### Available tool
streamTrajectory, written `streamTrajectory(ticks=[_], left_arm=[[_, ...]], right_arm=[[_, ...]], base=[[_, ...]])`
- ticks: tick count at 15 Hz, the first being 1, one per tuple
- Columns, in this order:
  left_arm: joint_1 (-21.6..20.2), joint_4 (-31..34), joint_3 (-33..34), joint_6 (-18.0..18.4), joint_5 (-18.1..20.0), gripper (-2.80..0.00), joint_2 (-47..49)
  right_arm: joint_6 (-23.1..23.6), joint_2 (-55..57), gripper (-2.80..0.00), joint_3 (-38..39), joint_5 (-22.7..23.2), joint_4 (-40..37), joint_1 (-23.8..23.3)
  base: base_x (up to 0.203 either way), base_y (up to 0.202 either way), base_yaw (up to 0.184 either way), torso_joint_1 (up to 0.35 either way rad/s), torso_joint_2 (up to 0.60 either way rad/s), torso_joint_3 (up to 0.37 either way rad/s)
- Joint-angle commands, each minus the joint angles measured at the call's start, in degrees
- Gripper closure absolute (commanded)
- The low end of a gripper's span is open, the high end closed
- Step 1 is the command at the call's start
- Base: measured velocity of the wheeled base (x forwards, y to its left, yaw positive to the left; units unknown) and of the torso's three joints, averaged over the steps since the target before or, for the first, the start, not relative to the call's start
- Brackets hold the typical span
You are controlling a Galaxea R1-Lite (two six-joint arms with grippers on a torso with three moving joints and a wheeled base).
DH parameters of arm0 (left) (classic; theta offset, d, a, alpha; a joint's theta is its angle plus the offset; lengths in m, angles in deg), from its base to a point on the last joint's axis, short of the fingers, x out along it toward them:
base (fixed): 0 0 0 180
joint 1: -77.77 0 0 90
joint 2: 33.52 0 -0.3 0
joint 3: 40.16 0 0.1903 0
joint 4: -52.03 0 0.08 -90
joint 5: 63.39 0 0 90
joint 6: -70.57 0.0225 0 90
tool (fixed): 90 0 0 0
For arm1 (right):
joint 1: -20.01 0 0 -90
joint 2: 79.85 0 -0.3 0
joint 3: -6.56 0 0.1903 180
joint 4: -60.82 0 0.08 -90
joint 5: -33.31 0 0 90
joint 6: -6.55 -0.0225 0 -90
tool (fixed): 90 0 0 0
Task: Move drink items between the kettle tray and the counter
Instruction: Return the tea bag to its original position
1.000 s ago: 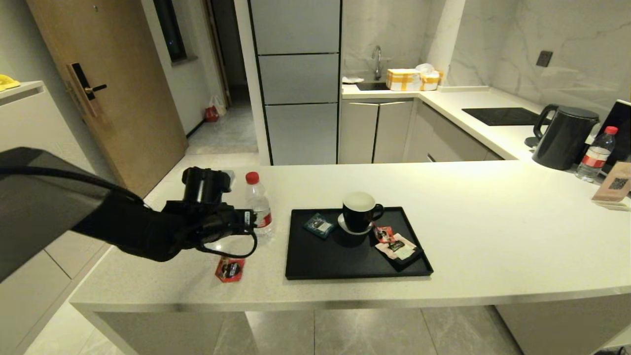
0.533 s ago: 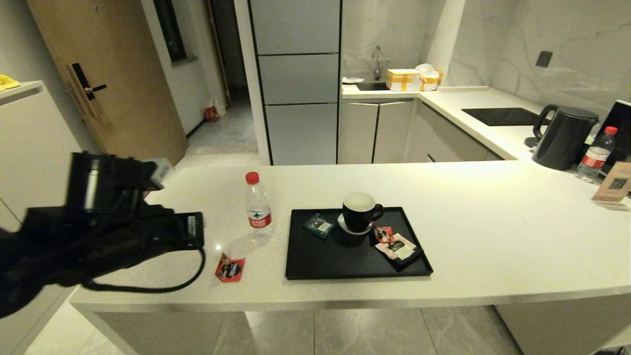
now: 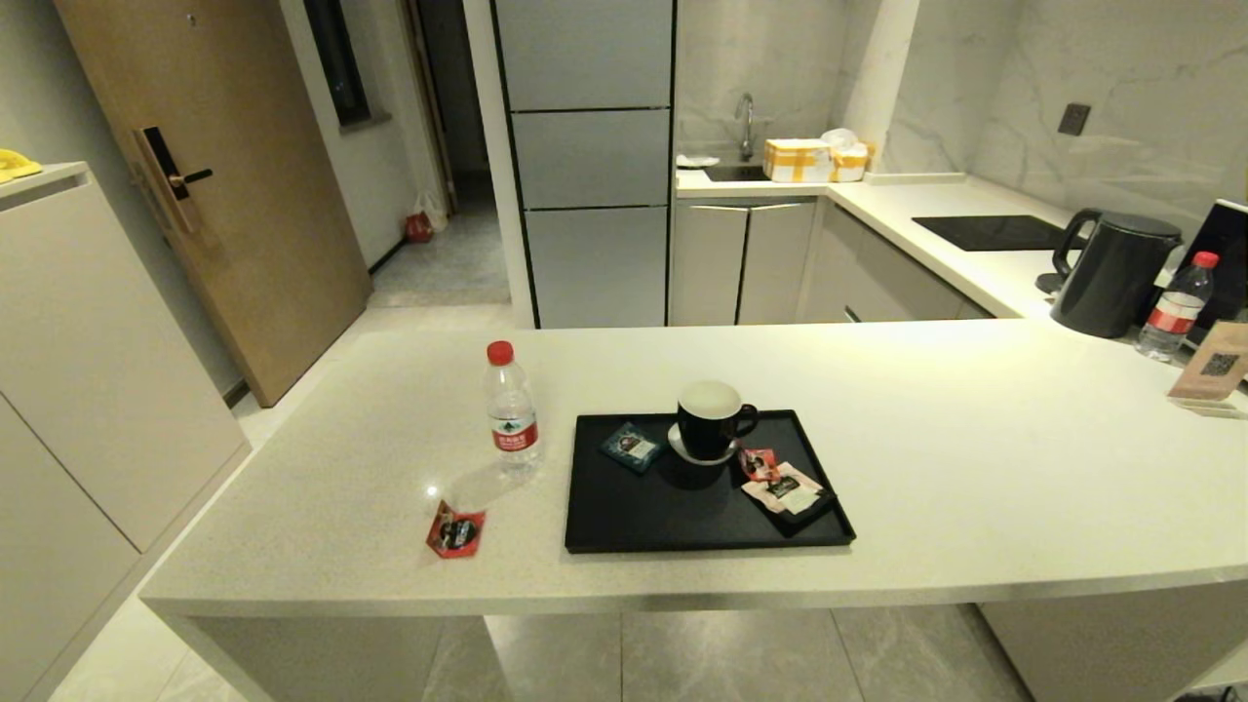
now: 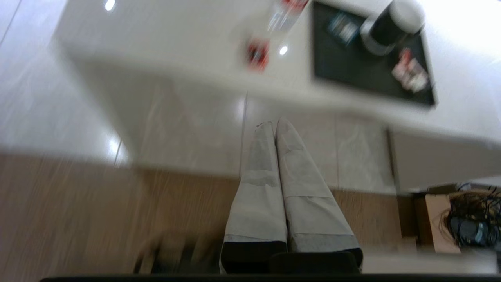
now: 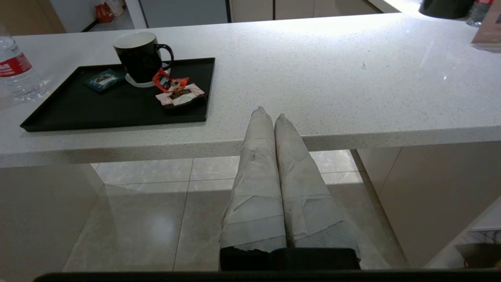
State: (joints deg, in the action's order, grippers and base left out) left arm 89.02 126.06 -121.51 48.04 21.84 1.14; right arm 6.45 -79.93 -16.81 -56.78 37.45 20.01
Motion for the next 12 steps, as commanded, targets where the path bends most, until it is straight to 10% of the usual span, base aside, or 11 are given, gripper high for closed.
streamTrajectory(ticks=[1,3,8,10,12], left_arm=[[-1.7,26.4,-6.2,-0.6,0.1,0.0,-14.4],[-4.7,36.9,-12.2,-0.3,1.4,0.0,-18.7],[-11.1,36.6,-0.7,9.3,5.9,0.0,-33.3],[-11.3,31.1,8.1,10.9,6.0,0.0,-35.0],[-11.4,11.3,18.2,12.4,5.8,0.0,-34.9]], right_arm=[[0.0,0.1,0.0,0.1,0.0,0.0,0.0],[0.0,0.1,0.0,0.1,0.0,0.0,0.0],[0.0,0.1,0.0,0.1,0.0,0.0,0.0],[0.0,0.1,0.0,0.1,0.0,0.0,0.0],[0.0,0.1,0.0,0.1,0.0,0.0,0.0]], base=[[0.0,0.0,0.0,0.0,0.0,0.0],[0.0,0.0,0.0,0.0,0.0,0.0],[0.0,0.0,0.0,0.0,0.0,0.0],[0.0,0.0,0.0,0.0,0.0,0.0],[0.0,0.0,0.0,0.0,0.0,0.0]])
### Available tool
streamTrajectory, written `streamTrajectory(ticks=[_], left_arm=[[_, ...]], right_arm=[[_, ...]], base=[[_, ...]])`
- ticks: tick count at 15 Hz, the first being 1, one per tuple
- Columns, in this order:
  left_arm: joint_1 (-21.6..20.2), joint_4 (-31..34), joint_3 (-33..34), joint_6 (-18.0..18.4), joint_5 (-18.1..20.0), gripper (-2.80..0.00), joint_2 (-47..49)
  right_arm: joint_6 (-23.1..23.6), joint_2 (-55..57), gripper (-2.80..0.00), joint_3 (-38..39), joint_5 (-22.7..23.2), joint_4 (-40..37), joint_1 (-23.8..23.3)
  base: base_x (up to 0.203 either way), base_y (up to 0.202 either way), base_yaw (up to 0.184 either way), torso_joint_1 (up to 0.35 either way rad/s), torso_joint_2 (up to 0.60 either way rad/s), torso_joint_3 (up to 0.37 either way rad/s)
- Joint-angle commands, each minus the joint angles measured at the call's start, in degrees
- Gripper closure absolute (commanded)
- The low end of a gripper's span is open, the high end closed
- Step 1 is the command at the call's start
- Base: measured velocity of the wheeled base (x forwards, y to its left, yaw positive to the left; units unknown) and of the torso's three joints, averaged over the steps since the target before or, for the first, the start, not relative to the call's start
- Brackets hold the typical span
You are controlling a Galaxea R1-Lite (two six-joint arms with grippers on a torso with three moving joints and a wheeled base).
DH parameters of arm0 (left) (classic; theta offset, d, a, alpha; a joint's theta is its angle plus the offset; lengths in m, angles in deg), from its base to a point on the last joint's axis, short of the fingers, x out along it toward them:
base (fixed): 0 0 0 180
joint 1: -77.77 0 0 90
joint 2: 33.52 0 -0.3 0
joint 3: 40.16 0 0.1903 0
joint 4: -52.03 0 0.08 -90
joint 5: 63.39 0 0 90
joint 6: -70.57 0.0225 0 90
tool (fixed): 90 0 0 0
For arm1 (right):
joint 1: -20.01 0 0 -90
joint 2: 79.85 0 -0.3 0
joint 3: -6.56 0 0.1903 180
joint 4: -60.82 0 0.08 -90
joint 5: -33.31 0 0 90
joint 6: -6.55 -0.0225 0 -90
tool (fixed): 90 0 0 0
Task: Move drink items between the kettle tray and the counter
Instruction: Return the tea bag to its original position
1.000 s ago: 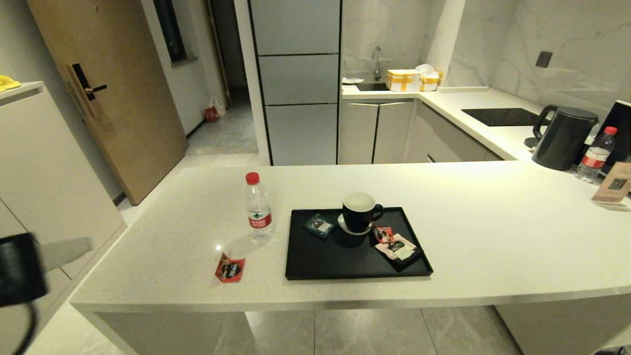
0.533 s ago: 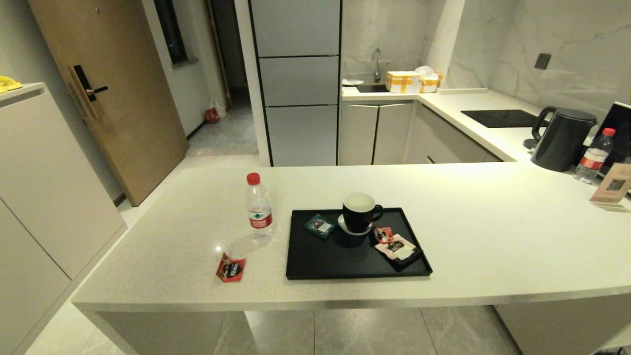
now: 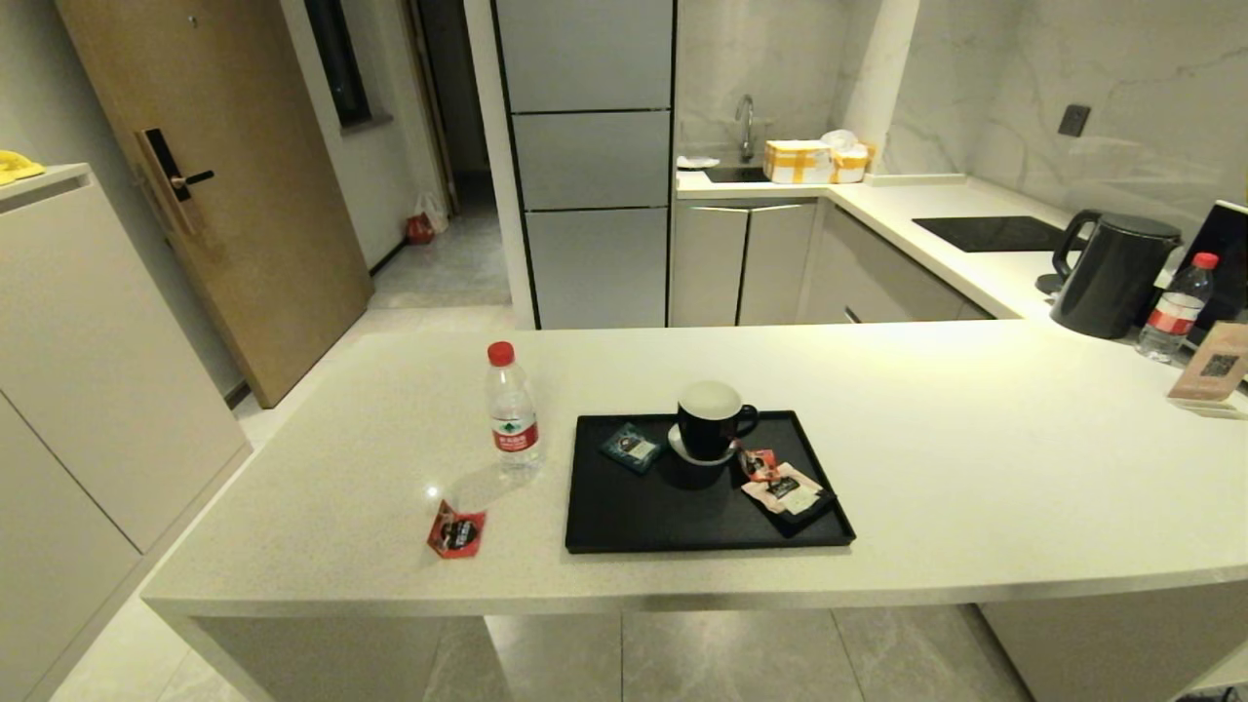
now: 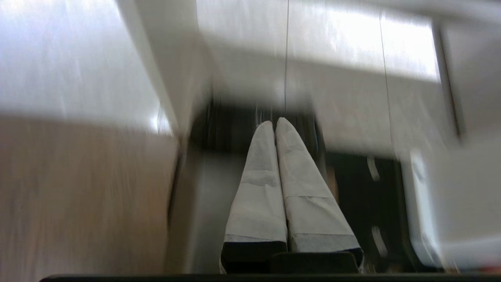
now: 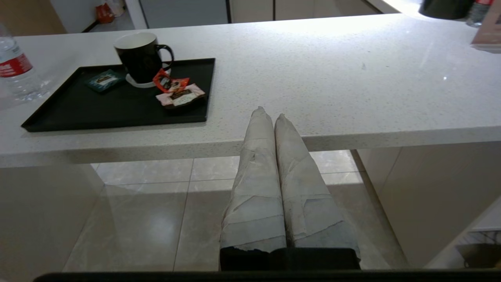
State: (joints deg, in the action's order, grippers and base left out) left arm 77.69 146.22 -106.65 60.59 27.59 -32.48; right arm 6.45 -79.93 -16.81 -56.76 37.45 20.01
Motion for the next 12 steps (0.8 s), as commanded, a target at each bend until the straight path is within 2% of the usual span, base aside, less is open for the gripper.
streamTrajectory(ticks=[1,3,4,5,7,8,12], left_arm=[[-0.1,-21.9,11.5,1.4,-0.2,0.0,-1.2],[-0.2,-48.9,30.0,6.1,-0.9,0.0,-1.2],[-0.2,-58.2,36.9,7.9,-0.8,0.0,-1.1],[-0.2,-63.0,41.5,9.4,-0.8,0.0,-1.1],[-0.3,-68.0,43.4,12.1,-0.7,0.0,-1.1],[-0.3,-69.8,42.8,11.7,-0.9,0.0,-1.0],[-0.3,-70.0,42.9,11.6,-0.7,0.0,-1.0]], right_arm=[[0.0,0.1,0.0,0.1,0.0,0.0,0.0],[0.0,0.1,0.0,0.1,0.0,0.0,0.0],[0.0,0.1,0.0,0.1,0.0,0.0,0.0],[0.0,0.1,0.0,0.1,0.0,0.0,0.0],[0.0,0.1,0.0,0.1,0.0,0.0,0.0],[0.0,0.1,0.0,0.1,0.0,0.0,0.0],[0.0,0.1,0.0,0.1,0.0,0.0,0.0]], base=[[0.0,0.0,0.0,0.0,0.0,0.0],[0.0,0.0,0.0,0.0,0.0,0.0],[0.0,0.0,0.0,0.0,0.0,0.0],[0.0,0.0,0.0,0.0,0.0,0.0],[0.0,0.0,0.0,0.0,0.0,0.0],[0.0,0.0,0.0,0.0,0.0,0.0],[0.0,0.0,0.0,0.0,0.0,0.0]])
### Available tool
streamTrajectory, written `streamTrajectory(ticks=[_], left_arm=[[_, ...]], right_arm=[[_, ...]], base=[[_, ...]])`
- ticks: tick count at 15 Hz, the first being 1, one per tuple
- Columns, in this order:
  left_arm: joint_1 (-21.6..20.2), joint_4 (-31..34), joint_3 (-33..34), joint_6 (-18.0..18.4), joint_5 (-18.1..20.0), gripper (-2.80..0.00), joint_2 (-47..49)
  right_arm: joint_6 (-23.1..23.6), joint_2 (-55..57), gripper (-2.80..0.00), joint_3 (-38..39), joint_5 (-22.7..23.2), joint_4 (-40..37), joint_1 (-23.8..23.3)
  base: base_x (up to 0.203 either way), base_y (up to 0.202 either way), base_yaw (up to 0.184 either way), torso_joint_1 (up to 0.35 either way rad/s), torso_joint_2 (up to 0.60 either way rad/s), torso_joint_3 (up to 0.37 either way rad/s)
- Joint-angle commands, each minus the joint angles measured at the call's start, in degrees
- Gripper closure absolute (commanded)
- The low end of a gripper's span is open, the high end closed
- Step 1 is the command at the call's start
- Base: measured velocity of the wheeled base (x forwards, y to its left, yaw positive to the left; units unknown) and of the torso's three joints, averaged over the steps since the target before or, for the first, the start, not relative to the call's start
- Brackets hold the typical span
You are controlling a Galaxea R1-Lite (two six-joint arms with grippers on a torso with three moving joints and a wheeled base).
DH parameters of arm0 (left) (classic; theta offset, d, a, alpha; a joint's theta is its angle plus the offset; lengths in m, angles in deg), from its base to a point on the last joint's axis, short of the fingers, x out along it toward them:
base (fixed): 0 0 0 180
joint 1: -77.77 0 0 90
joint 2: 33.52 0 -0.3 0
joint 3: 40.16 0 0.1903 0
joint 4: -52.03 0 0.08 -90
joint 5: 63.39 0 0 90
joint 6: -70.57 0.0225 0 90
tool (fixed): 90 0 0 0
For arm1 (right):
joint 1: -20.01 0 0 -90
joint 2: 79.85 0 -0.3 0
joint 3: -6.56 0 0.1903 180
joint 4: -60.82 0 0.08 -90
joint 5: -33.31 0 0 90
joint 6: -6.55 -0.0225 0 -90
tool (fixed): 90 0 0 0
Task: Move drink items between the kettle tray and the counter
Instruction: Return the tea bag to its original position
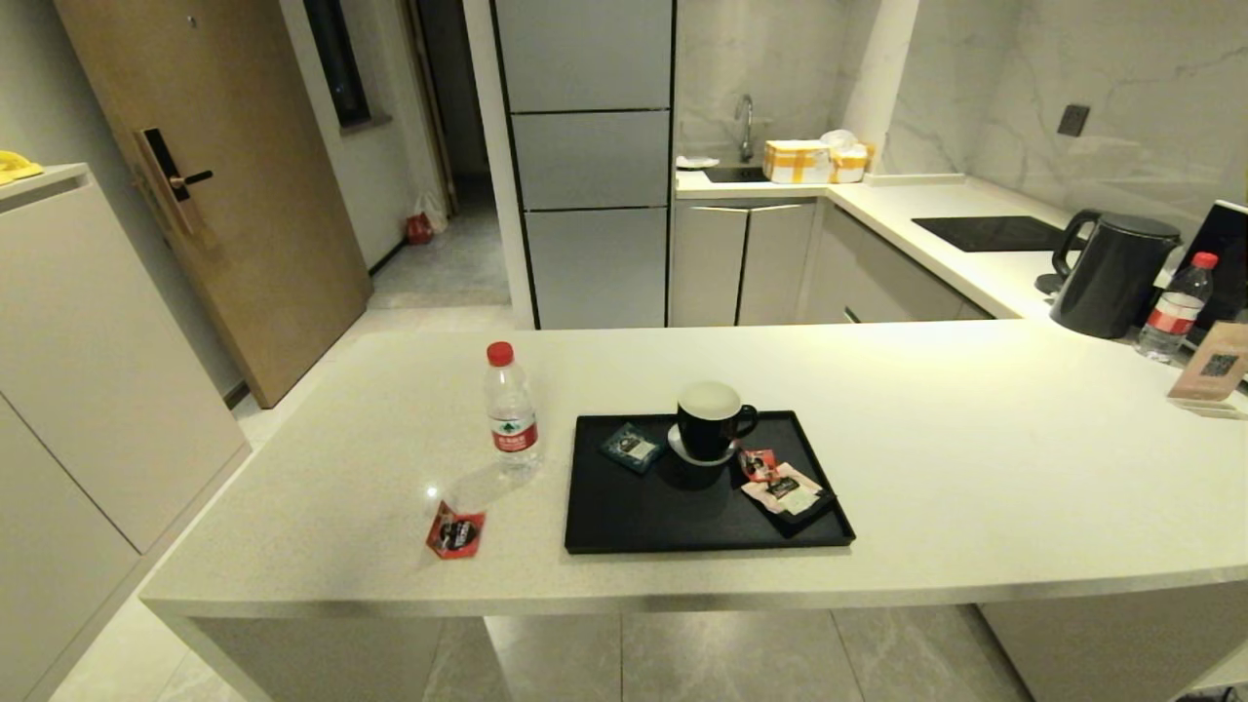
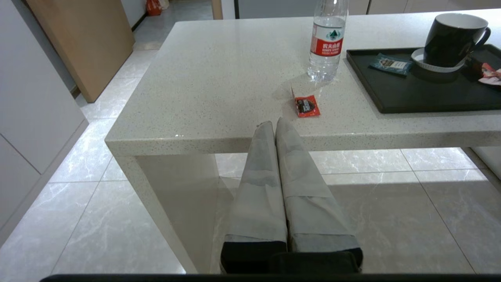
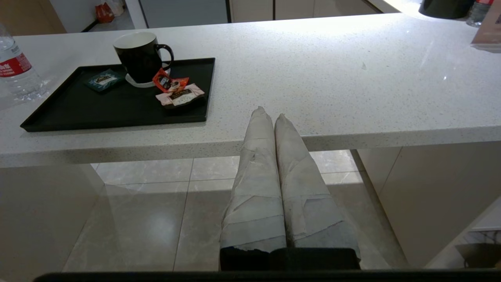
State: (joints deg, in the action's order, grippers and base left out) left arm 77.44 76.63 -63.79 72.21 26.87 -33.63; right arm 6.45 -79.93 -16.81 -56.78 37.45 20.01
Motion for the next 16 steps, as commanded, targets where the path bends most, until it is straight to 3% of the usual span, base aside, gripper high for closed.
streamTrajectory(ticks=[1,16], left_arm=[[0.0,-0.4,0.1,0.0,0.0,0.0,0.1],[0.0,-0.5,0.1,1.3,0.3,0.0,0.1]], right_arm=[[0.0,0.1,0.0,0.1,0.0,0.0,0.0],[0.0,0.1,0.0,0.1,0.0,0.0,0.0]], base=[[0.0,0.0,0.0,0.0,0.0,0.0],[0.0,0.0,0.0,0.0,0.0,0.0]])
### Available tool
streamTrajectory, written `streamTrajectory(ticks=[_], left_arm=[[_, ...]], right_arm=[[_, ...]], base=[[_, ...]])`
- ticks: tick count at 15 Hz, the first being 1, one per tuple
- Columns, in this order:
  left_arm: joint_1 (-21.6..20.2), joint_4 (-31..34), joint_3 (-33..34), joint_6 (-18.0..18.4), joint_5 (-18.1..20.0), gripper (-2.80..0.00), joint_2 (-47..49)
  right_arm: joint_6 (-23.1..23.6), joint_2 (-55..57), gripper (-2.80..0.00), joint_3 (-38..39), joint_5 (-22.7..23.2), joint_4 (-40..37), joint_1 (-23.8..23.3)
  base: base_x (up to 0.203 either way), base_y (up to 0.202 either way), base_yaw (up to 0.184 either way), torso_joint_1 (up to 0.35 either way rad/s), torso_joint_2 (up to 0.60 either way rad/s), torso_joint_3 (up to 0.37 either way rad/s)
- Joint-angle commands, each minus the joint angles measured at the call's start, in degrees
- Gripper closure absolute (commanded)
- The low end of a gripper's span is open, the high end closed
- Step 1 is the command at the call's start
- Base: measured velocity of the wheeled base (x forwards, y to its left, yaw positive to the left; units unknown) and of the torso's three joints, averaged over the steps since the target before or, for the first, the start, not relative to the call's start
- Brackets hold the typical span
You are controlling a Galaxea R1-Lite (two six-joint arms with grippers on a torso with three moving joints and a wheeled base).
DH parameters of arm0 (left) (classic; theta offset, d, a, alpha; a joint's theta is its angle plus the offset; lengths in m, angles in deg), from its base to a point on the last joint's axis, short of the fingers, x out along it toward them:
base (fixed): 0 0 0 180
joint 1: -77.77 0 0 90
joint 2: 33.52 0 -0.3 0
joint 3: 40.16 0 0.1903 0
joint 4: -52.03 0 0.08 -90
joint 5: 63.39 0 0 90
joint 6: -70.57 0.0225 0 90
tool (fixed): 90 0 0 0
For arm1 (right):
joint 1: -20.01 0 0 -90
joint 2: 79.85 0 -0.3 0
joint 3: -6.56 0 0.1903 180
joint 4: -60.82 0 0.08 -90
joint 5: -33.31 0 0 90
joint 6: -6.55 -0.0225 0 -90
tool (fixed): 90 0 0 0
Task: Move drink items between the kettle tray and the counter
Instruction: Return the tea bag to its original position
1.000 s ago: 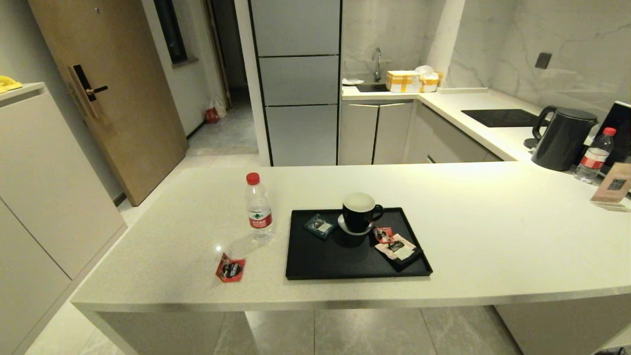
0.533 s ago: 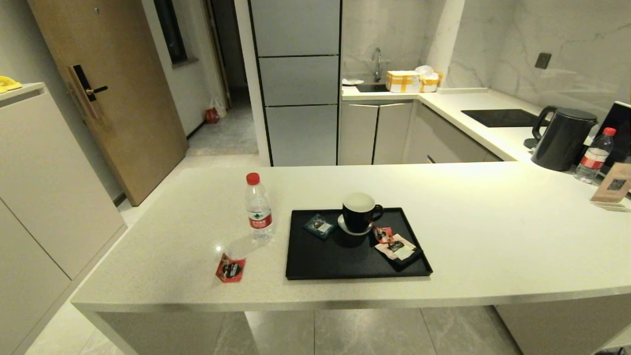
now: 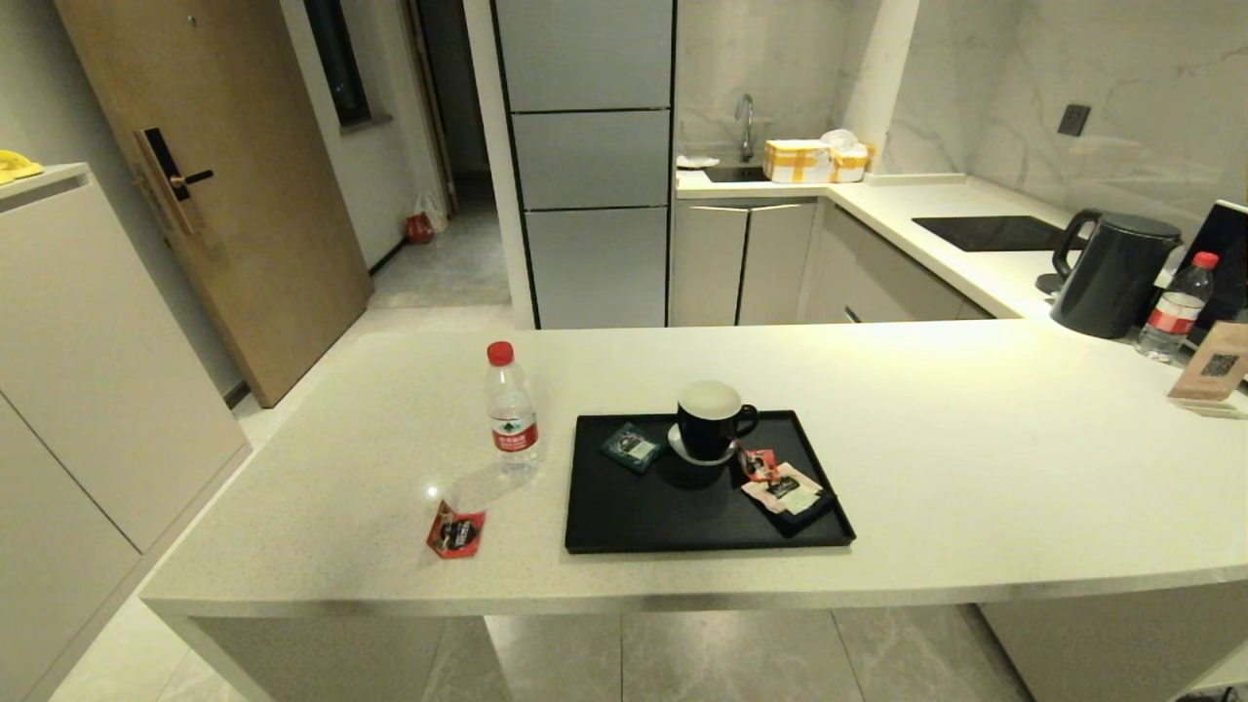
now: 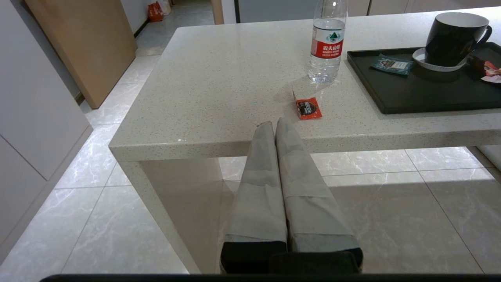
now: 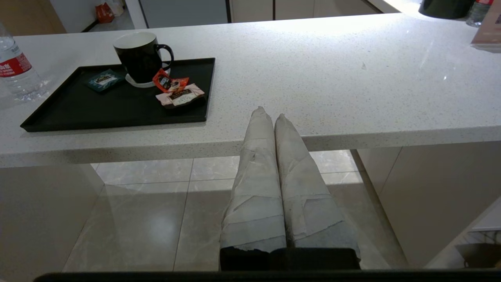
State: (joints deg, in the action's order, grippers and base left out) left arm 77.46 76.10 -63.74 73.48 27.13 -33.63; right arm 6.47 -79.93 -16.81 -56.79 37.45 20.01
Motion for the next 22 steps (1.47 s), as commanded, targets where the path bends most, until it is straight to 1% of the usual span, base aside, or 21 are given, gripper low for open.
streamTrajectory(ticks=[1,3,4,5,6,7,8,9,11,12,14,16,17,18,20,21,22], left_arm=[[0.0,0.0,0.0,0.0,0.0,0.0,0.1],[-0.1,0.0,0.0,0.0,0.0,0.0,0.1],[-0.2,2.2,-1.1,-0.5,-0.1,0.0,1.0],[-0.3,8.0,-4.8,-1.1,-0.1,0.0,3.9],[-0.4,14.7,-10.6,-1.7,0.1,0.0,8.7],[-0.5,20.9,-18.5,-2.3,0.6,0.0,15.0],[-0.6,26.8,-27.0,-2.8,1.6,0.0,23.4],[-0.7,31.9,-33.9,-3.2,3.6,0.0,33.6],[-0.3,40.4,-44.2,-3.6,8.9,0.0,49.8],[0.2,44.2,-48.2,-3.8,12.2,0.0,57.3],[2.0,48.4,-52.8,-3.9,16.4,0.0,68.0],[4.1,49.2,-55.6,-4.0,18.4,0.0,76.1],[4.7,47.3,-56.0,-4.0,17.8,0.0,80.3],[5.1,44.4,-56.4,-4.2,17.0,0.0,84.3],[5.7,35.3,-56.8,-4.5,14.7,0.0,91.5],[5.9,30.8,-56.9,-4.7,13.3,0.0,93.7],[5.9,26.7,-57.0,-4.7,10.6,0.0,96.7]], right_arm=[[0.0,0.1,0.0,0.1,0.0,0.0,0.0],[0.0,0.1,0.0,0.1,0.0,0.0,0.0],[0.0,0.1,0.0,0.1,0.0,0.0,0.0],[0.0,0.1,0.0,0.1,0.0,0.0,0.0],[0.0,0.1,0.0,0.1,0.0,0.0,0.0],[0.0,0.1,0.0,0.1,0.0,0.0,0.0],[0.0,0.1,0.0,0.1,0.0,0.0,0.0],[0.0,0.1,0.0,0.1,0.0,0.0,0.0],[0.0,0.1,0.0,0.1,0.0,0.0,0.0],[0.0,0.1,0.0,0.1,0.0,0.0,0.0],[0.0,0.1,0.0,0.1,0.0,0.0,0.0],[0.0,0.1,0.0,0.1,0.0,0.0,0.0],[0.0,0.1,0.0,0.1,0.0,0.0,0.0],[0.0,0.0,0.0,0.1,0.0,0.0,0.0],[0.0,0.1,0.0,0.1,0.0,0.0,0.0],[0.0,0.1,0.0,0.1,0.0,0.0,0.0],[0.0,0.1,0.0,0.1,0.0,0.0,0.0]], base=[[0.0,0.0,0.0,0.0,0.0,0.0],[0.0,0.0,0.0,0.0,0.0,0.0],[0.0,0.0,0.0,0.0,0.0,0.0],[0.0,0.0,0.0,0.0,0.0,0.0],[0.0,0.0,0.0,0.0,0.0,0.0],[0.0,0.0,0.0,0.0,0.0,0.0],[0.0,0.0,0.0,0.0,0.0,0.0],[0.0,0.0,0.0,0.0,0.0,0.0],[0.0,0.0,0.0,0.0,0.0,0.0],[0.0,0.0,0.0,0.0,0.0,0.0],[0.0,0.0,0.0,0.0,0.0,0.0],[0.0,0.0,0.0,0.0,0.0,0.0],[0.0,0.0,0.0,0.0,0.0,0.0],[0.0,0.0,0.0,0.0,0.0,0.0],[0.0,0.0,0.0,0.0,0.0,0.0],[0.0,0.0,0.0,0.0,0.0,0.0],[0.0,0.0,0.0,0.0,0.0,0.0]])
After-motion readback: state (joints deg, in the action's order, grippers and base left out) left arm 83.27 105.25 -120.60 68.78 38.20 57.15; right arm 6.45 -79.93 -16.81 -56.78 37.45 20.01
